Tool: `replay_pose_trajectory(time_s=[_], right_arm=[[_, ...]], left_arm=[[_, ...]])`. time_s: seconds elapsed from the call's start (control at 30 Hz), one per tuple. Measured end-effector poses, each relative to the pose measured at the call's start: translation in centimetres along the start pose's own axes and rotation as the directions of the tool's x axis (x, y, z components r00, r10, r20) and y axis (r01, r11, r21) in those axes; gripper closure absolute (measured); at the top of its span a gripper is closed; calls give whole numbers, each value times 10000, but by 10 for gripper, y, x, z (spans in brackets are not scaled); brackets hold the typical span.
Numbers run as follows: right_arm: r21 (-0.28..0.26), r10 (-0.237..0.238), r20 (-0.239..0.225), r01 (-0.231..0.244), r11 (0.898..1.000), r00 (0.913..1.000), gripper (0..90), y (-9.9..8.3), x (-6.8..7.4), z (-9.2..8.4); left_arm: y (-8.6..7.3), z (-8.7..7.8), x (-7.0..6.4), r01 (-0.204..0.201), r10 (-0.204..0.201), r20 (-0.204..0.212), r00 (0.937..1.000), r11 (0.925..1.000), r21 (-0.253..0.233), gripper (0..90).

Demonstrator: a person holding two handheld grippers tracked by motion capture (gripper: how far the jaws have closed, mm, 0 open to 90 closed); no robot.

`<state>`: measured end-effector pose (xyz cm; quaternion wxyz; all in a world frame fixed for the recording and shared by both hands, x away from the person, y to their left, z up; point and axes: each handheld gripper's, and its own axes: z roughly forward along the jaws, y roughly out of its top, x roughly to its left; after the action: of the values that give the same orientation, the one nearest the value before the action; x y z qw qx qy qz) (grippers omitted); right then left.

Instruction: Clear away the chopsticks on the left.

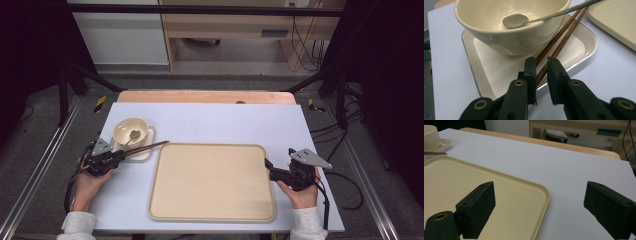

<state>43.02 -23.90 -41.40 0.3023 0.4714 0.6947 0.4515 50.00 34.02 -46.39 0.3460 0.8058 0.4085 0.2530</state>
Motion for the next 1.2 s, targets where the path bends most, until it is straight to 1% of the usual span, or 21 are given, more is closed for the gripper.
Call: replay_pose_trajectory(time_s=[0.03, 0.1, 0.2, 0.37, 0.47, 0.6, 0.63, 0.7, 0.8, 0.93, 1.07, 1.13, 1.17, 1.2], right_arm=[[-3, 39, 10, -39, 10000, 10000, 105, 0, 0, 0], [9, 45, 6, -45, 10000, 10000, 104, 0, 0, 0], [0, 51, 8, -51, 10000, 10000, 104, 0, 0, 0], [16, 65, 9, -65, 10000, 10000, 104, 0, 0, 0], [11, 70, 18, -70, 10000, 10000, 104, 0, 0, 0], [5, 67, 20, -67, 10000, 10000, 104, 0, 0, 0], [2, 50, 28, -50, 10000, 10000, 104, 0, -1, -1], [-18, 45, 44, -45, 10000, 10000, 104, 0, -1, -1], [-8, 68, 24, -68, 10000, 10000, 104, 0, -1, -1], [-8, 55, 14, -55, 10000, 10000, 104, 0, -1, -1], [-14, 59, 18, -59, 10000, 10000, 104, 0, -1, -1], [-9, 69, 0, -69, 10000, 10000, 104, 0, -1, -1], [-5, 79, 4, -79, 10000, 10000, 104, 0, -1, -1], [1, 93, -5, -93, 10000, 10000, 103, 0, -1, -1]], left_arm=[[0, 0, -1, -93, 93, 24, 10000, 10000, 23, 794], [1, -1, -2, -120, 120, -8, 9999, 9999, 32, 798], [1, -1, -3, -118, 118, -4, 9999, 9999, 32, 799], [1, 1, -2, 11, -12, 118, 9999, 10000, 41, 779], [1, 0, -3, 38, -38, 87, 10000, 10000, 49, 799], [2, 0, -7, -31, 30, 65, 10000, 9999, 97, 814], [3, -1, -8, -2, 2, 35, 10000, 9999, 129, 814], [3, -1, -8, 56, -58, 102, 9999, 9999, 152, 816], [3, 0, -7, 265, -266, 222, 9994, 9996, 53, 813], [3, 3, -6, 486, -484, 426, 9979, 9988, -34, 760], [3, 5, -5, 551, -546, 448, 9975, 9984, -92, 733], [3, 6, -4, 658, -649, 565, 9963, 9977, -138, 732], [3, 7, -3, 653, -642, 656, 9958, 9977, -151, 732], [3, 7, -3, 653, -642, 656, 9958, 9977, -151, 732]])
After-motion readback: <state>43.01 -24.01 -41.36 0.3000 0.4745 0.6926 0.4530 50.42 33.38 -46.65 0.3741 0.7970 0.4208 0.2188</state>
